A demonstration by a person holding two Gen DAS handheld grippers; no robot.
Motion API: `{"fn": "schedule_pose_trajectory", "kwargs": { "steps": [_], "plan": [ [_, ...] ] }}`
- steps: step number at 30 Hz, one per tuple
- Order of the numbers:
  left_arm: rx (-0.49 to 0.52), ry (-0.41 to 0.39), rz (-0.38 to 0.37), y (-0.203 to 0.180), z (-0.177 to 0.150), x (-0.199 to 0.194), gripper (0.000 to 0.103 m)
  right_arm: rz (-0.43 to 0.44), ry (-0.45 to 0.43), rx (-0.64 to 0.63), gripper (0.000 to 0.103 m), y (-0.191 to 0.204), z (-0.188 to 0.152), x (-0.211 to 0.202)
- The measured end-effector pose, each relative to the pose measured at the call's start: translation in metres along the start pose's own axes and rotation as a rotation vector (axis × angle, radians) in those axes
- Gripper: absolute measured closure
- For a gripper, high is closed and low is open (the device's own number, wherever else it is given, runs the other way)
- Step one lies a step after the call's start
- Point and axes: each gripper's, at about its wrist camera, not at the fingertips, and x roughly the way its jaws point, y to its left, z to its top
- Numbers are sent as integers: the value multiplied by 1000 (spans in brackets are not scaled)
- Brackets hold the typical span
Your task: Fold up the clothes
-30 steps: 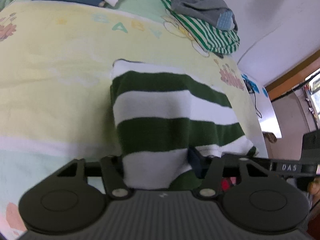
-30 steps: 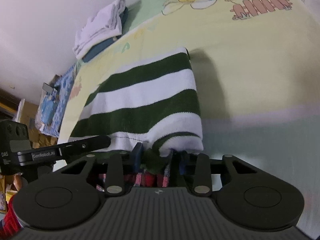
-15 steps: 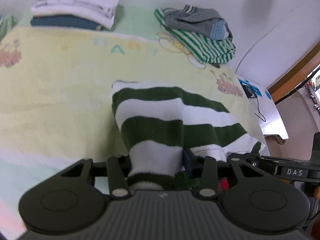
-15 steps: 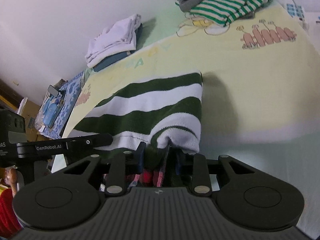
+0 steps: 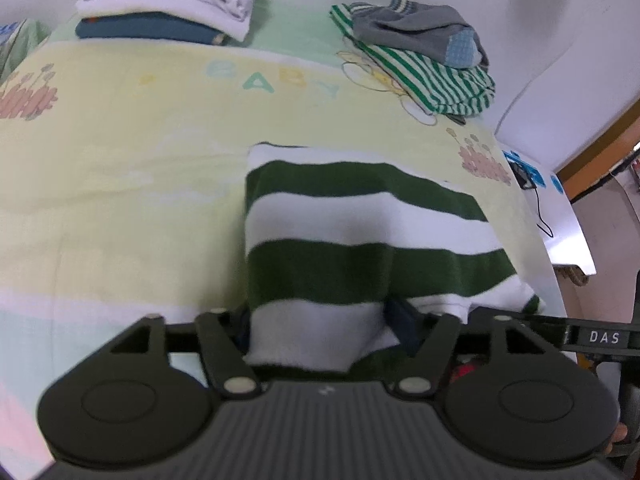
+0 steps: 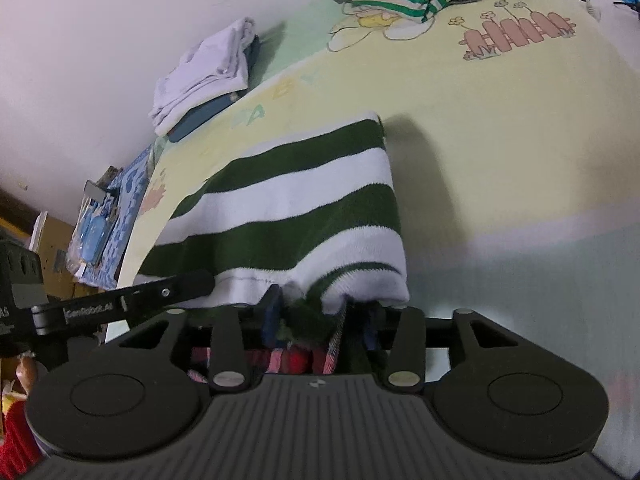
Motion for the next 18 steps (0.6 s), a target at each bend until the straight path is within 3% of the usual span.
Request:
{"fn": "schedule_pose_trajectory", "kwargs": {
  "steps": [3,8,13,18],
  "plan": [
    [-29,-16,0,7,2,1,20,19,8,64,52,-7,3,2],
    [-68,15,-27,13,7,11,16,42,42,127,46,-18,9,7],
    [-60,23,-35,16,10,14,13,31,65,8,47,-27,23,-25],
    [-47,45,-50,17,15,20,13,45,106,33,46,-50,47,-19]
  ]
}}
